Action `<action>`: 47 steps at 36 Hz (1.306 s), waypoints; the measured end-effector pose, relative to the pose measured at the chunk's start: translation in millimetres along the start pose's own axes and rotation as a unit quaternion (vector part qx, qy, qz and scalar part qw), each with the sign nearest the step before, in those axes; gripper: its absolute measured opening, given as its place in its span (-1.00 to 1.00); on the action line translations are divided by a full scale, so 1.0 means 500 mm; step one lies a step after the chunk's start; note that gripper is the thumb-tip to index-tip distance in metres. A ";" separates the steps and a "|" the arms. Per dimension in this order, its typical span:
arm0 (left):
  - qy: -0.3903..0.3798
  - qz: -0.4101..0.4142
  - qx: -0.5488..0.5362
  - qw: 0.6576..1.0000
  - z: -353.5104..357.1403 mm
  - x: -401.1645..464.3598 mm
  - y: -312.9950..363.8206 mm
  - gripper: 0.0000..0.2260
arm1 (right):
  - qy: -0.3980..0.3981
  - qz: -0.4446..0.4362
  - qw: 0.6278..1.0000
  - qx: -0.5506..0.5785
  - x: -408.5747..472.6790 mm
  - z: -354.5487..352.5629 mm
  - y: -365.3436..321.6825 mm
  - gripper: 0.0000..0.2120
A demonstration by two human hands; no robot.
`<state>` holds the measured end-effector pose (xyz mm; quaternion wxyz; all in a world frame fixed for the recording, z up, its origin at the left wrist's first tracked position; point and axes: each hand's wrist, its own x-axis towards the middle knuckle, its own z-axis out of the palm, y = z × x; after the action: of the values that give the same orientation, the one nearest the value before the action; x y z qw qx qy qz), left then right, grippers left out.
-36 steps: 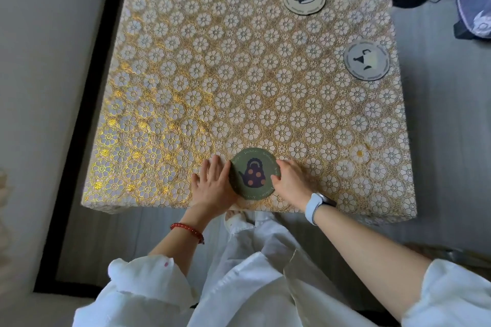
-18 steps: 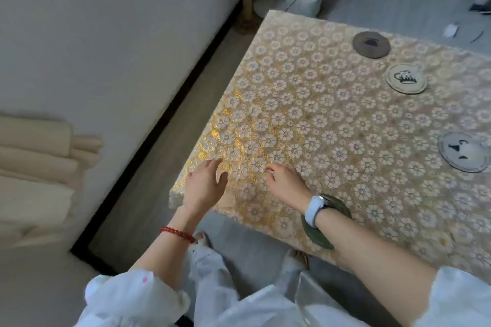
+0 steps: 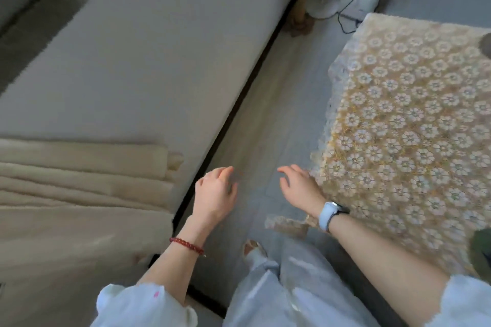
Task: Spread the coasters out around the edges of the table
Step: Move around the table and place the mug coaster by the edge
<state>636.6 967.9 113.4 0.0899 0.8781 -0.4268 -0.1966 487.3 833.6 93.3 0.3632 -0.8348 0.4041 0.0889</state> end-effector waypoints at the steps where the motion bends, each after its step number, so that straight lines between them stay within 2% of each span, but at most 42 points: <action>1: -0.004 0.003 0.005 1.000 -0.010 0.020 -0.016 -0.65 | 0.011 -0.003 1.000 -0.005 0.013 0.001 -0.013 -0.67; 10: -0.063 0.072 0.019 0.995 -0.062 0.227 -0.016 -0.63 | 0.072 0.035 0.997 -0.006 0.171 -0.042 -0.036 -0.68; 17: -0.102 0.109 0.096 0.984 -0.121 0.475 -0.004 -0.65 | 0.116 0.092 0.988 0.034 0.352 -0.097 -0.029 -0.68; 21: -0.142 0.134 0.132 0.972 -0.154 0.618 0.046 -0.55 | 0.122 0.132 0.983 0.033 0.440 -0.154 -0.023 -0.66; 28: -0.170 0.226 0.146 0.948 -0.155 0.820 0.200 -0.53 | 0.166 0.202 0.964 0.052 0.531 -0.291 0.019 -0.62; 34: -0.207 0.335 0.142 0.908 -0.111 0.936 0.382 -0.56 | 0.251 0.292 0.919 0.084 0.556 -0.400 0.112 -0.63; 36: -0.225 0.381 0.143 0.885 -0.089 0.979 0.456 -0.56 | 0.273 0.337 0.896 0.098 0.561 -0.435 0.151 -0.64; 38: -0.232 0.405 0.148 0.872 -0.080 1.006 0.502 -0.57 | 0.273 0.361 0.885 0.112 0.563 -0.458 0.172 -0.66; 42: -0.264 0.487 0.157 0.817 -0.052 1.077 0.630 -0.57 | 0.299 0.446 0.825 0.176 0.565 -0.506 0.223 -0.66; 47: -0.276 0.561 0.187 0.758 -0.023 1.140 0.784 -0.57 | 0.352 0.495 0.746 0.273 0.562 -0.562 0.275 -0.75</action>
<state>679.6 277.5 98.3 -0.1033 0.3884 -0.8776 -0.2615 529.8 415.5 98.0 0.3126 -0.3554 0.8667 -0.1577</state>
